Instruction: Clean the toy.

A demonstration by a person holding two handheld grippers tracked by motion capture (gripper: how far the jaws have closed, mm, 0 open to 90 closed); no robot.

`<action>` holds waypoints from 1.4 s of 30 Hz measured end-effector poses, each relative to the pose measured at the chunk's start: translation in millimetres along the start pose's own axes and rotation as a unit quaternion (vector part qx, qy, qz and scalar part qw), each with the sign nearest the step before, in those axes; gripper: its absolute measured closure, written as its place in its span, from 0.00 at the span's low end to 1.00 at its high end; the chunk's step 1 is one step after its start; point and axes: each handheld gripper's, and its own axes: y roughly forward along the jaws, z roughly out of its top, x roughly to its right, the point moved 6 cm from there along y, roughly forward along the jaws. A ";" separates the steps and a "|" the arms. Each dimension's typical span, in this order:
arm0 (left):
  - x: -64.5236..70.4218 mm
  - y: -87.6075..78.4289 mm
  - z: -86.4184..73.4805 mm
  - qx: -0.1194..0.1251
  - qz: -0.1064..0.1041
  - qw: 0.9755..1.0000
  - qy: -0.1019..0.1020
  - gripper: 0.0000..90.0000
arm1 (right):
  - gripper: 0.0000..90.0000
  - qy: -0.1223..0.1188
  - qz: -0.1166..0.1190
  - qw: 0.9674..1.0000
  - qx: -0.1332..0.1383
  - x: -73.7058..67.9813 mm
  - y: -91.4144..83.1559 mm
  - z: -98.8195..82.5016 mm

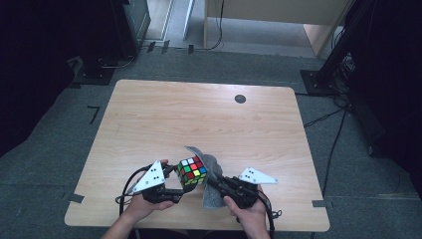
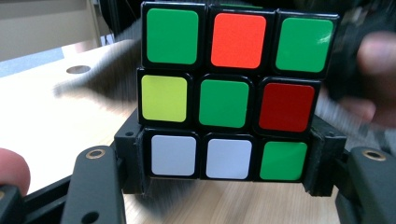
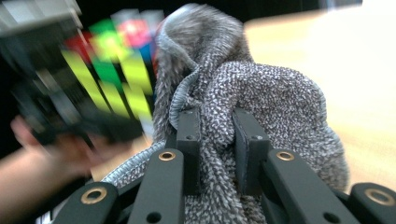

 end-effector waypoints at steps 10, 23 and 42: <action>-0.1 -0.4 0.9 0.001 -0.002 1.000 -0.003 0.38 | 0.84 0.012 0.026 1.000 0.001 -2.1 2.9 -4.2; 1.9 1.7 0.0 -0.003 -0.006 1.000 -0.002 0.38 | 0.84 0.010 0.015 1.000 0.017 -2.6 0.0 -1.1; 3.3 4.4 -1.9 -0.010 -0.007 1.000 0.000 0.38 | 0.83 0.017 0.015 1.000 0.012 0.2 -0.4 -2.1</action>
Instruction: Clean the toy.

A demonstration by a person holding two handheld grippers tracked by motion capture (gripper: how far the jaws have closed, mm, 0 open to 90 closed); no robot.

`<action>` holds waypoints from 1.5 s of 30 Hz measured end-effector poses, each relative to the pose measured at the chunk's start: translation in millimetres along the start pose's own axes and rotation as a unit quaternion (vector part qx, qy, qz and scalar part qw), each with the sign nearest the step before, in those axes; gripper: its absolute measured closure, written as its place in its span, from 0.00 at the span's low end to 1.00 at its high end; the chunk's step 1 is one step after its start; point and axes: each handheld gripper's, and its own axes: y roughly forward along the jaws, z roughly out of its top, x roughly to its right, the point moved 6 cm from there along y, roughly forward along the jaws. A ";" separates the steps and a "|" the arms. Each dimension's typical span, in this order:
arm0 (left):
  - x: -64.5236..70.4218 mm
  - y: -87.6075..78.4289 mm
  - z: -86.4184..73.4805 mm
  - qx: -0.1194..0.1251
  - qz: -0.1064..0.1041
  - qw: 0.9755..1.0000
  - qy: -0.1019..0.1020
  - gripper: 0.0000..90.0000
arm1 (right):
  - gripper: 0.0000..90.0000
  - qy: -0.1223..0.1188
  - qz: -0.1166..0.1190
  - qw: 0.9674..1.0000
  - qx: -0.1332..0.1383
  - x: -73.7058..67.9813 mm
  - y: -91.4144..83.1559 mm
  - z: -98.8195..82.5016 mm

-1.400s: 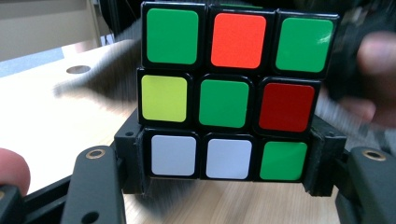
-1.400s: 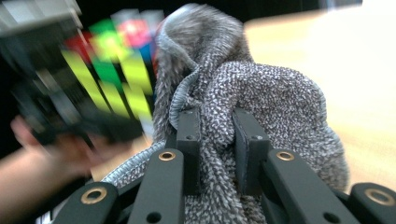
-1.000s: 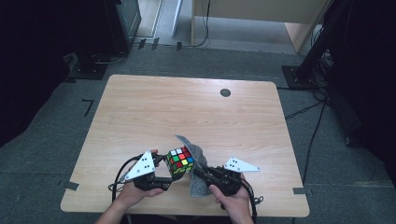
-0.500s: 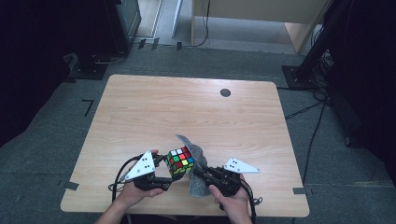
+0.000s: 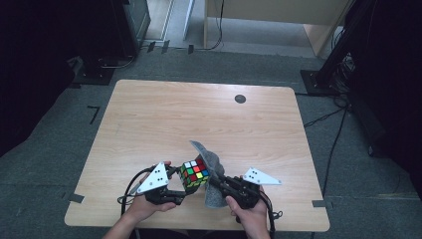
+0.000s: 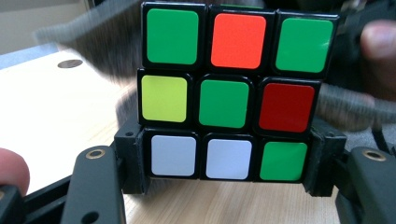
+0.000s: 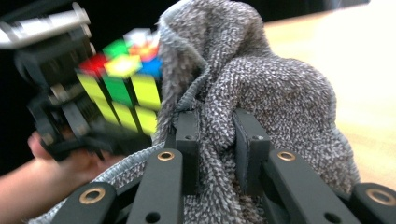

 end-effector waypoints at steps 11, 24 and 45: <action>-0.8 1.5 -3.4 -0.004 0.002 1.000 0.001 0.38 | 0.84 -0.016 -0.020 0.999 0.029 -2.1 -8.5 12.6; -3.0 0.0 -2.9 -0.002 0.011 1.000 0.000 0.38 | 0.84 -0.023 -0.032 0.999 0.026 -2.6 -7.7 10.6; 3.6 14.5 -16.6 -0.058 0.053 0.995 0.066 0.38 | 0.83 -0.090 -0.056 0.992 0.075 -32.4 -23.2 36.7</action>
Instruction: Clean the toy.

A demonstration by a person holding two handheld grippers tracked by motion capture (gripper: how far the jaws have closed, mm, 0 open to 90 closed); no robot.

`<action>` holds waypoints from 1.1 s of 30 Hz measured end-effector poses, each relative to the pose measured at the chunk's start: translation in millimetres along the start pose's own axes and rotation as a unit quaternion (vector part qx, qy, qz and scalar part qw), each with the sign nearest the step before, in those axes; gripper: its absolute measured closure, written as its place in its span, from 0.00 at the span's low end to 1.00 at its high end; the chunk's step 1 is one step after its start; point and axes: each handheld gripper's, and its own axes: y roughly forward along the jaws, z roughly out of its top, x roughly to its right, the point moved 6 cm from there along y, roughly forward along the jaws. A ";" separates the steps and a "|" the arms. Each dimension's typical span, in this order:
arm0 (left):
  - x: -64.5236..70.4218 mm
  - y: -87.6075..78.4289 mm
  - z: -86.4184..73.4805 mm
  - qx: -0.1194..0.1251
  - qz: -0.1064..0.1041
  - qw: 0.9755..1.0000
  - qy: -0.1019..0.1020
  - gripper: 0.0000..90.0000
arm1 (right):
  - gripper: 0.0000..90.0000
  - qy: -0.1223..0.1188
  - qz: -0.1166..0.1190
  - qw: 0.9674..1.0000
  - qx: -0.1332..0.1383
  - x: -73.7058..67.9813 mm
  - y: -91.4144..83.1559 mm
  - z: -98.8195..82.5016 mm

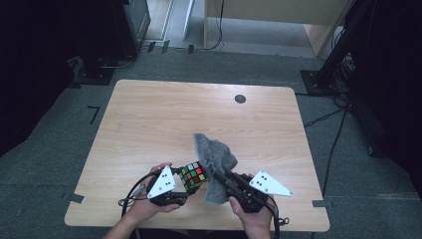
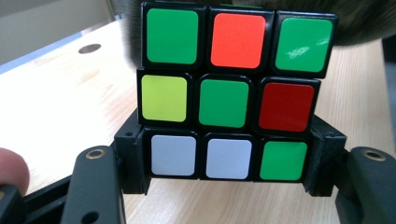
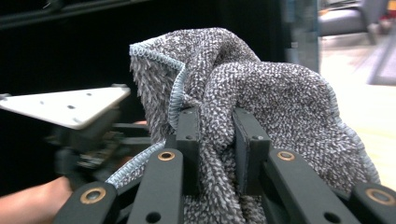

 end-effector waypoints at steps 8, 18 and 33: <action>10.4 -1.1 5.6 0.001 0.003 1.000 0.029 0.38 | 0.83 -0.035 0.002 0.999 -0.041 -11.5 16.3 -19.0; -16.5 -18.7 12.9 0.067 -0.034 0.993 -0.090 0.38 | 0.82 0.010 -0.125 0.989 -0.072 64.4 3.6 -35.9; -22.6 -4.7 -3.6 0.028 0.028 0.995 -0.096 0.38 | 0.39 0.018 -0.145 0.989 -0.037 54.4 5.3 -18.8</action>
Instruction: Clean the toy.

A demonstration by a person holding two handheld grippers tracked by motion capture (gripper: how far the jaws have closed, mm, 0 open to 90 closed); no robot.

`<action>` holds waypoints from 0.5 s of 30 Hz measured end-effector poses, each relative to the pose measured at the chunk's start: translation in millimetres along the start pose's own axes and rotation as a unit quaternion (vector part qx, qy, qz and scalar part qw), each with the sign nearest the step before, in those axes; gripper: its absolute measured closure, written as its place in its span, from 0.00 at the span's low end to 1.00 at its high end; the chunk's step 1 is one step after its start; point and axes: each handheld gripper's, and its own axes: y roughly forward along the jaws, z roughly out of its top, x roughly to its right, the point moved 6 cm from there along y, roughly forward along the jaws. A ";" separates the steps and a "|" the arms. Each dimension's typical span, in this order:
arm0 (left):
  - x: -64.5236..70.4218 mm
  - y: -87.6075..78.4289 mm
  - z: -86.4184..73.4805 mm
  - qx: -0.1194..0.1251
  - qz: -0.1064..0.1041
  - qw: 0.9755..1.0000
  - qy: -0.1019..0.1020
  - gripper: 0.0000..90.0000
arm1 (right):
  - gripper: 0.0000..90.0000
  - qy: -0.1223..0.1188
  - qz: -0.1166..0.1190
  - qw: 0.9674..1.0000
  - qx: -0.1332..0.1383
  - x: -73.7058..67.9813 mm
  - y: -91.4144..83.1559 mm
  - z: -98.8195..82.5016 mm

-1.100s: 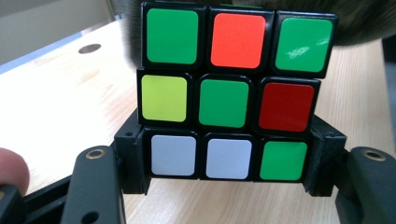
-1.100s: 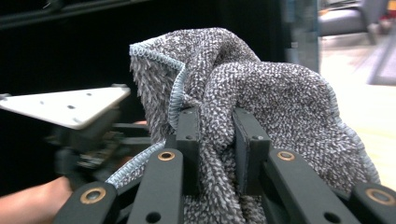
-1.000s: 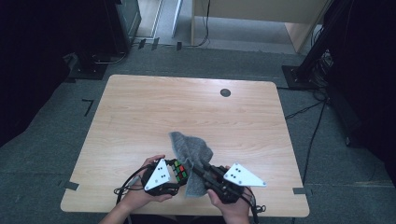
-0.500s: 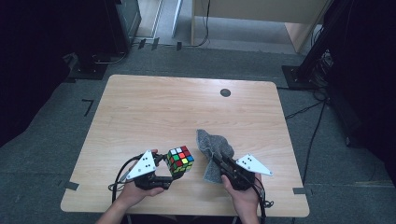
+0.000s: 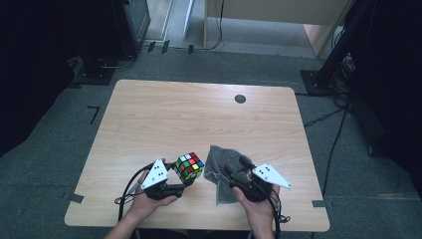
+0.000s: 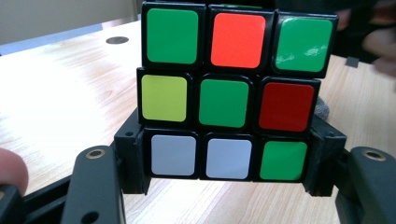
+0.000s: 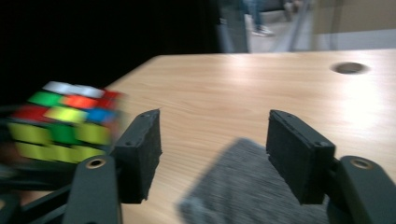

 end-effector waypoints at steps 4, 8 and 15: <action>6.3 2.2 0.7 -0.001 -0.002 1.000 0.013 0.38 | 0.32 0.017 0.053 0.998 0.001 -30.7 -1.0 7.8; 12.0 4.8 1.3 -0.001 -0.004 1.000 0.020 0.38 | 0.25 0.035 0.085 0.996 -0.016 -51.7 1.9 7.6; 25.6 10.7 0.3 -0.008 0.002 0.999 0.054 0.38 | 0.20 0.062 0.088 0.993 -0.054 -65.6 16.9 -3.4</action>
